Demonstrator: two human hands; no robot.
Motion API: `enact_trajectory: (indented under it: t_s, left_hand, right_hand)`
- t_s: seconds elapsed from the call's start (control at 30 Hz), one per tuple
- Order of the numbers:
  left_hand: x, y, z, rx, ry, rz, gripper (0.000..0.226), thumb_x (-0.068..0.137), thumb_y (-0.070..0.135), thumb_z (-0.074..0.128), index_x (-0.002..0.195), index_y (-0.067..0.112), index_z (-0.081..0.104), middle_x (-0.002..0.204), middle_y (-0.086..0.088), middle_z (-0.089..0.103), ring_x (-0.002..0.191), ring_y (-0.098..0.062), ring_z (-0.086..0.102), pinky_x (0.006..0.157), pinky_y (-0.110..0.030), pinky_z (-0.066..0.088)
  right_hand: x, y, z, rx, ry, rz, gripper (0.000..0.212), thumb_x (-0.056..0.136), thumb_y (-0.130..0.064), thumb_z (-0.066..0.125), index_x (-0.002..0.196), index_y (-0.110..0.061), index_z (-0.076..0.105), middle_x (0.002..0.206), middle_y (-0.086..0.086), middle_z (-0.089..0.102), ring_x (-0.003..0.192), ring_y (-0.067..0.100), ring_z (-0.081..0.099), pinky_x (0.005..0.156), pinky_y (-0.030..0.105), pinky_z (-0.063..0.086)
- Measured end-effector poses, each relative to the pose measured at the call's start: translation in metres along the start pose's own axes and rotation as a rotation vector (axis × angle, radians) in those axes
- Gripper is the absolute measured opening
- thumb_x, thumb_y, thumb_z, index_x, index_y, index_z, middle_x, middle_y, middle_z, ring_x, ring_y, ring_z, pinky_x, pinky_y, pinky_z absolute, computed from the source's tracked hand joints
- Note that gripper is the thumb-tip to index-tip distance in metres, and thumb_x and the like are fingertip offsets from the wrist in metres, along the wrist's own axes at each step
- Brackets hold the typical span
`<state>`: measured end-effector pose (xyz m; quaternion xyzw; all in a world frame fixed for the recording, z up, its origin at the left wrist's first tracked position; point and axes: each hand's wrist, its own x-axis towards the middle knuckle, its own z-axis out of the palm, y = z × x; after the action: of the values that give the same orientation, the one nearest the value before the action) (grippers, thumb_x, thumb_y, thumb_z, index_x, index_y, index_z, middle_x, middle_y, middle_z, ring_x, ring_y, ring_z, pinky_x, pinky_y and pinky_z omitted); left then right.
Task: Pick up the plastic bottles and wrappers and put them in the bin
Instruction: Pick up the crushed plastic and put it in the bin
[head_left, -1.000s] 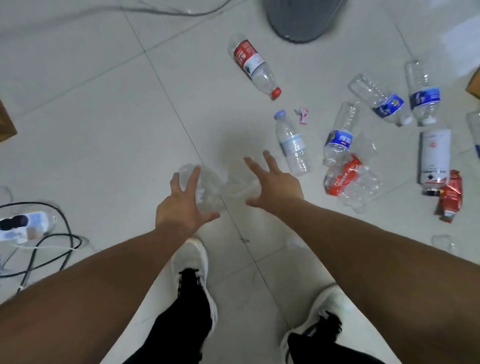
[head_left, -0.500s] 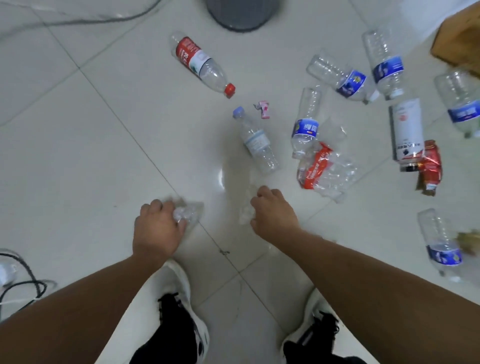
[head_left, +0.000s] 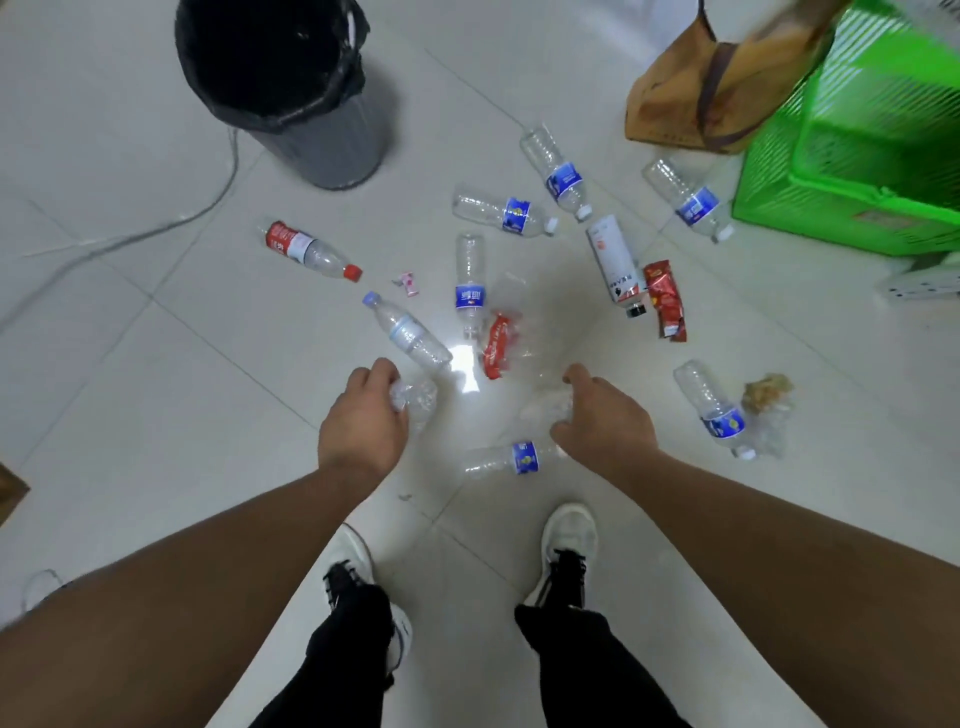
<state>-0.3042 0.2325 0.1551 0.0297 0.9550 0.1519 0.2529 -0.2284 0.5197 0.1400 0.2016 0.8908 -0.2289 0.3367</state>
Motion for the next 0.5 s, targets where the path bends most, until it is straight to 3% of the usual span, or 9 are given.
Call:
enact_trajectory:
  t_s: [0.17, 0.33, 0.5]
  left_hand:
    - [0.018, 0.046, -0.012, 0.014, -0.046, 0.054, 0.039, 0.092, 0.022, 0.068, 0.13, 0.027, 0.058, 0.117, -0.007, 0.054, 0.08, -0.031, 0.056, 0.066, -0.035, 0.043]
    - [0.051, 0.044, -0.022, 0.084, -0.122, 0.148, 0.044, 0.089, 0.027, 0.071, 0.132, 0.035, 0.067, 0.119, -0.006, 0.054, 0.091, -0.033, 0.064, 0.069, -0.038, 0.053]
    - [0.109, 0.021, -0.038, 0.175, -0.166, 0.196, 0.048, 0.088, 0.02, 0.068, 0.133, 0.033, 0.067, 0.123, -0.009, 0.053, 0.096, -0.036, 0.064, 0.072, -0.043, 0.056]
  right_hand:
    - [-0.01, 0.013, -0.035, 0.021, 0.009, 0.048, 0.071, 0.077, -0.046, 0.068, 0.143, -0.035, 0.043, 0.113, -0.002, 0.064, 0.099, 0.024, 0.066, 0.083, 0.041, 0.058]
    - [0.001, 0.0, -0.042, 0.047, 0.012, 0.132, 0.091, 0.067, -0.083, 0.067, 0.144, -0.04, 0.046, 0.112, -0.002, 0.065, 0.102, 0.025, 0.068, 0.083, 0.039, 0.054]
    - [0.036, -0.026, -0.027, 0.109, 0.019, 0.204, 0.109, 0.068, -0.086, 0.073, 0.157, -0.04, 0.031, 0.118, 0.005, 0.062, 0.106, 0.029, 0.067, 0.086, 0.042, 0.055]
